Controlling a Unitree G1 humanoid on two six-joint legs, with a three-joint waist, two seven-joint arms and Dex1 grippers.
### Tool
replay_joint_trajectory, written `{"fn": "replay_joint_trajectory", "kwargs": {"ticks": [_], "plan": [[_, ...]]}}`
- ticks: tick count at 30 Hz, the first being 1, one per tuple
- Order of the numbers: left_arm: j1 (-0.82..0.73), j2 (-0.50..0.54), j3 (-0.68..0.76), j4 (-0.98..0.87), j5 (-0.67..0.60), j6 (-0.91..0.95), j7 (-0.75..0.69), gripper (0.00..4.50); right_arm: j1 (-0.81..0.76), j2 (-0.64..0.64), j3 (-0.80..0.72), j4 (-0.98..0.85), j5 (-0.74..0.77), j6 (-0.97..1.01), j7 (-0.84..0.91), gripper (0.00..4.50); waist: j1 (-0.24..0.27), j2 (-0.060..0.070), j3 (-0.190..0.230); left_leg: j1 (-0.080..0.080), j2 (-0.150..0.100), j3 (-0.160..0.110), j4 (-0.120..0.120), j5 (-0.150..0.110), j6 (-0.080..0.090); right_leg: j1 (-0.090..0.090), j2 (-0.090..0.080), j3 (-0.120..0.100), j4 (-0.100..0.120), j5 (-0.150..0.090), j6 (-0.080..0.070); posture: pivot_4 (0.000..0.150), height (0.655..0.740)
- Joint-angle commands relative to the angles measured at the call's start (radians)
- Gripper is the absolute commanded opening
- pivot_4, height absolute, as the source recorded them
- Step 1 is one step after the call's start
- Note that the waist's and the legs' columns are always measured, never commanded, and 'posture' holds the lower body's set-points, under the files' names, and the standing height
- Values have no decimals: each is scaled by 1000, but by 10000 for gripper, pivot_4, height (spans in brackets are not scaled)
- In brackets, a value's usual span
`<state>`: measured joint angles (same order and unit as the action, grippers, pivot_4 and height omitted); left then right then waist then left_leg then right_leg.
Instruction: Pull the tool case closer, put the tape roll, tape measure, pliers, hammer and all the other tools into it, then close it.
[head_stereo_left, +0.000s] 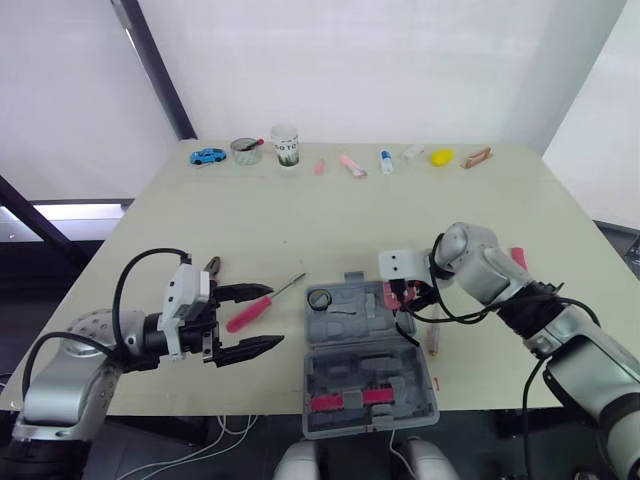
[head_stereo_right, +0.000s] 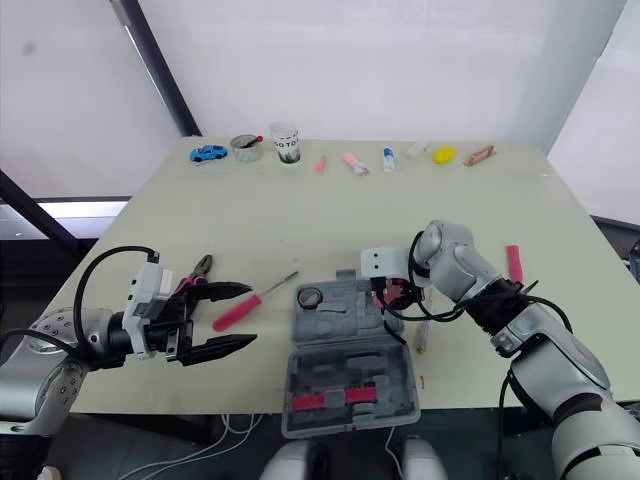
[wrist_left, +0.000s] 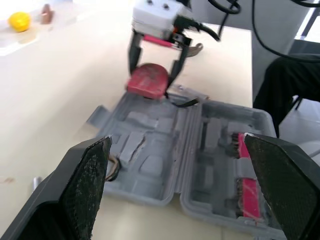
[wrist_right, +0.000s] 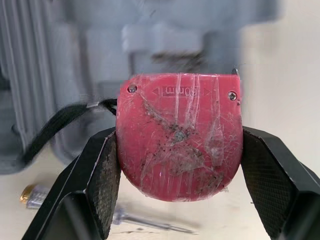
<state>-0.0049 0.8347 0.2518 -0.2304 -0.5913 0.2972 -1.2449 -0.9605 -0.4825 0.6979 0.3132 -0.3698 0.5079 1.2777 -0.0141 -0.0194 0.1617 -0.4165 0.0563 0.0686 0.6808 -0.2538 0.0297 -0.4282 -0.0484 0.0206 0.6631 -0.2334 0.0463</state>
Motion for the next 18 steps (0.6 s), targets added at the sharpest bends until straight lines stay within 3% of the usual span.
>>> {"fn": "replay_joint_trajectory", "kwargs": {"ticks": [1, 13, 16, 18], "plan": [[8, 5, 31, -45, -13, -7, 14, 45000, -24, 29, 19, 33, -39, -23, -25, 29364, -1, 0, 0, 0, 0, 0, 0, 0, 0, 0, 0, 0, 0, 0, 0, 1500, 7400], [9, 3, 22, -68, -21, 7, 43, 45000, -63, 131, 2, 203, -62, -156, -116, 29364, -4, 0, 0, 0, 0, 2, -1, 0, 0, -1, 0, 1, 0, 0, 0, 1500, 7400], [11, 2, 21, -74, -25, 12, 45, 45000, -63, 130, -7, 207, -58, -175, -115, 43053, -8, 0, 0, 1, 0, 2, -1, 0, 0, -1, 0, 1, 0, 0, 0, 1500, 7400], [16, 1, 19, -81, -28, 18, 44, 45000, -61, 122, -17, 194, -58, -184, -122, 44646, -10, 0, 0, 1, 1, 2, -1, 0, 0, -1, 0, 1, 0, 1, 0, 1500, 7400]]}}
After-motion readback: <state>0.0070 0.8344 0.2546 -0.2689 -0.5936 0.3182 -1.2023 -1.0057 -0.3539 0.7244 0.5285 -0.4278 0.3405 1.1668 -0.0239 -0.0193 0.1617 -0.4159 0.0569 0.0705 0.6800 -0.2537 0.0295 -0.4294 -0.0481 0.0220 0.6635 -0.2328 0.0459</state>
